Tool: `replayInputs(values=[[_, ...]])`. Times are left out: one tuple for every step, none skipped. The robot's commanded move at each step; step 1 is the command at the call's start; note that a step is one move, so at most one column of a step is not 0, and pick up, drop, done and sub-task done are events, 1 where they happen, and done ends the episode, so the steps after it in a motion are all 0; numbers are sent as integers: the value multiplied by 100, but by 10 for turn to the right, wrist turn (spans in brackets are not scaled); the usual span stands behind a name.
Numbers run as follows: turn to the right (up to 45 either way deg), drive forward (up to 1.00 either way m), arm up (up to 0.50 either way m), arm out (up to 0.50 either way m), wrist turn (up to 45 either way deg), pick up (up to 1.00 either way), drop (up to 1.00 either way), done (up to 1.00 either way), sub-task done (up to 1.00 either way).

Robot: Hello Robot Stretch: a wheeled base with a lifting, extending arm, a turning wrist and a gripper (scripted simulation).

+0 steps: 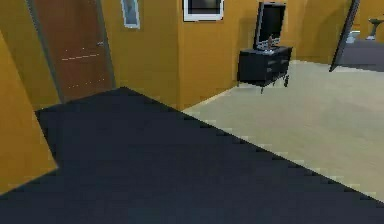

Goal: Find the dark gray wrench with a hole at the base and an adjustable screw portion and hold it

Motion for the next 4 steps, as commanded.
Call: replayInputs(values=[[-450,0,0,0,0,0,0,0,0],[0,45,0,0,0,0,0,0,0],[-390,0,0,0,0,0,0,0,0],[0,95,0,0,0,0,0,0,0]])
